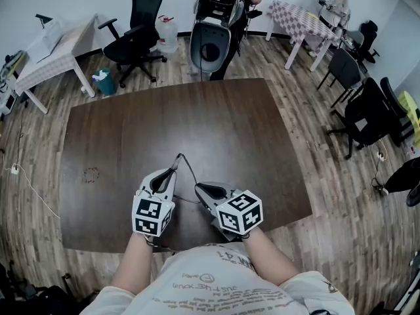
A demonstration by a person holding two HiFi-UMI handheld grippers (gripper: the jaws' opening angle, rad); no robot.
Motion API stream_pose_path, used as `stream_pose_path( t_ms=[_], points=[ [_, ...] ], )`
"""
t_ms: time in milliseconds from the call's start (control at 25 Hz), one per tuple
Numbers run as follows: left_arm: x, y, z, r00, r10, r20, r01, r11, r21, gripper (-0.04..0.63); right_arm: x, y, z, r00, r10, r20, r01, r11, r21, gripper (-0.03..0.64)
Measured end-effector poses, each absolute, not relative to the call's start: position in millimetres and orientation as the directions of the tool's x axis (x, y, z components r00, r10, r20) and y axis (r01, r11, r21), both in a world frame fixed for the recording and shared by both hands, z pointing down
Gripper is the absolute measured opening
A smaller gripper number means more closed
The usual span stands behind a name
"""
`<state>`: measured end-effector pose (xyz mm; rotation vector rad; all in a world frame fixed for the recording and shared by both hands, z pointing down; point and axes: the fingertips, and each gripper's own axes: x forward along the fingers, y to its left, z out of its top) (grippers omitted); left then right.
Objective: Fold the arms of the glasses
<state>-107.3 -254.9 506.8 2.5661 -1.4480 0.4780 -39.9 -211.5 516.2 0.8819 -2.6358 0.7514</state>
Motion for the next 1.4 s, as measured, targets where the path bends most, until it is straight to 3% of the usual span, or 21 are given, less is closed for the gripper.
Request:
stream_pose_path(
  t_ms=[1400],
  points=[
    [-72, -236, 497, 0.565, -0.761, 0.319, -0.795, -0.606, -0.039, 0.035, -70, -200, 529, -0.829, -0.401, 0.389, -0.559, 0.605, -0.567, 0.026]
  ],
)
